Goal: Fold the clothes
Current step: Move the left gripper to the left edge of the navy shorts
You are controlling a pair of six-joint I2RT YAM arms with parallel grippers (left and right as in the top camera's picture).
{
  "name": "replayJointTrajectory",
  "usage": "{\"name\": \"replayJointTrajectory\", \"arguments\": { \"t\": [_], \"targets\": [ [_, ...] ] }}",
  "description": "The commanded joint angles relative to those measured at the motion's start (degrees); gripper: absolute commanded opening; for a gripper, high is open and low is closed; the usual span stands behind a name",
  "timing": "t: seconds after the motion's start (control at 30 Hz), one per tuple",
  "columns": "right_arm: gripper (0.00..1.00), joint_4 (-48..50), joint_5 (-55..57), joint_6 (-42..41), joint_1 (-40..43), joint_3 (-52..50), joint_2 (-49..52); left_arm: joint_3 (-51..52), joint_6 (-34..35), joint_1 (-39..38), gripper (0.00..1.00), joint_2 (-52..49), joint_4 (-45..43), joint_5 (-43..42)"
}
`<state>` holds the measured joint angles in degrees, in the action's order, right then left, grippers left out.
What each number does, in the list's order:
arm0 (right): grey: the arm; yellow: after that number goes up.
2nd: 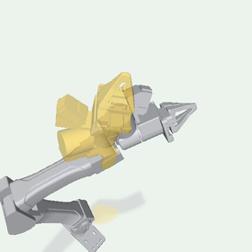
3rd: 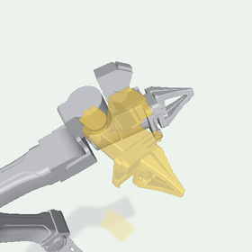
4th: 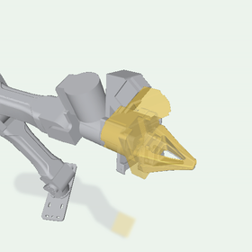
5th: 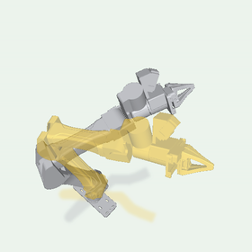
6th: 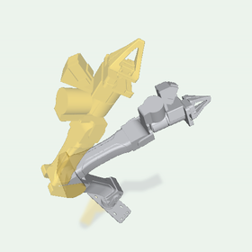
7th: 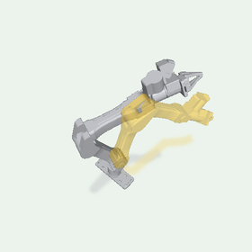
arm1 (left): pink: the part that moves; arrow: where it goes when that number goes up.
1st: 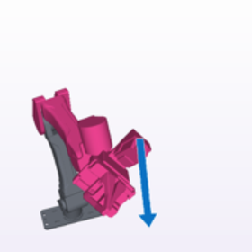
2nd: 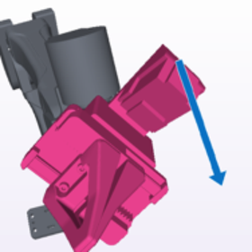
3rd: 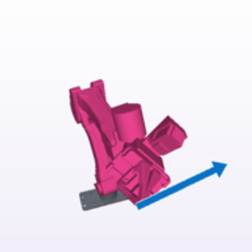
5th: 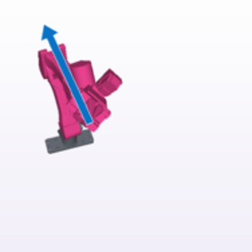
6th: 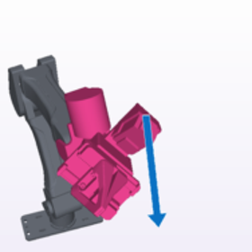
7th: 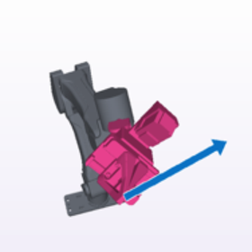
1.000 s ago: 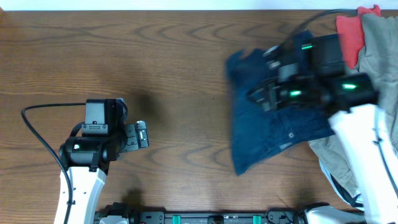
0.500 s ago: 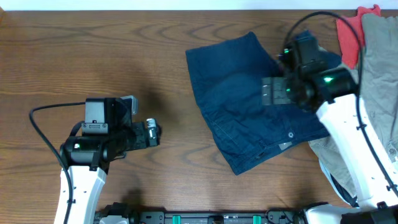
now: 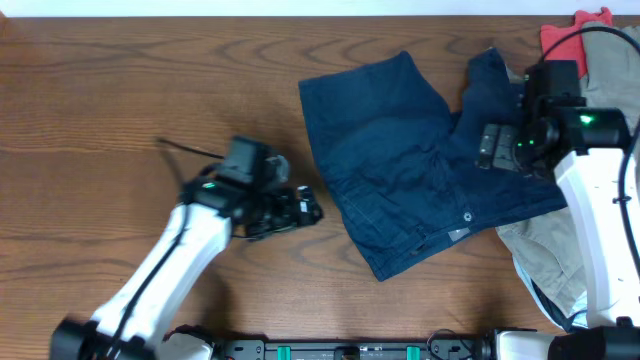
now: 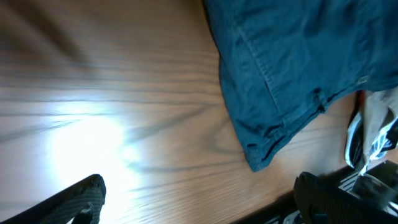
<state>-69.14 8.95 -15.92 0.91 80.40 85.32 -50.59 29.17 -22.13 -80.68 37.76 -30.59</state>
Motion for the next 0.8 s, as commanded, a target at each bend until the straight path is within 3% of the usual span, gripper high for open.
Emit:
{"name": "replayJointTrajectory", "arguments": {
  "t": [0.0,0.27,0.33,0.4,0.47,0.5,0.57,0.6,0.77],
  "targets": [
    [0.99,-0.9,0.9,-0.7,2.4,0.2,-1.0,0.5,10.6,-5.1,0.98,-5.9,-3.7,-0.8],
    [0.99,-2.0,0.9,-0.3,4.1,0.2,-1.0,0.5,20.7,-15.6,1.00,-19.5,-17.2,-0.8],
    [0.99,-2.0,0.9,-0.3,4.1,0.2,-1.0,0.5,22.6,-17.6,0.95,-21.9,-19.0,-0.8],
    [0.99,-2.0,0.9,-0.3,4.1,0.2,-1.0,0.5,22.6,-18.9,0.82,-23.3,-20.3,-0.8],
    [0.99,-2.0,0.9,-0.3,4.1,0.2,-1.0,0.5,22.6,-19.6,0.60,-23.7,-20.8,-0.7],
    [0.99,-2.0,0.9,-0.3,4.1,0.2,-1.0,0.5,22.6,-19.6,0.40,-23.7,-20.8,-0.7],
    [0.99,-2.0,0.9,-0.3,4.1,0.2,-1.0,0.4,21.8,-19.2,0.13,-23.7,-20.7,-0.7],
    [0.99,-2.0,0.9,-0.3,4.1,0.2,-1.0,0.4,20.8,-18.6,0.06,-23.6,-20.7,-0.7],
    [0.99,-2.0,1.2,-0.3,4.2,0.2,-1.0,-0.1,11.6,-11.7,0.06,-22.1,-13.9,0.4]
  ]
}}
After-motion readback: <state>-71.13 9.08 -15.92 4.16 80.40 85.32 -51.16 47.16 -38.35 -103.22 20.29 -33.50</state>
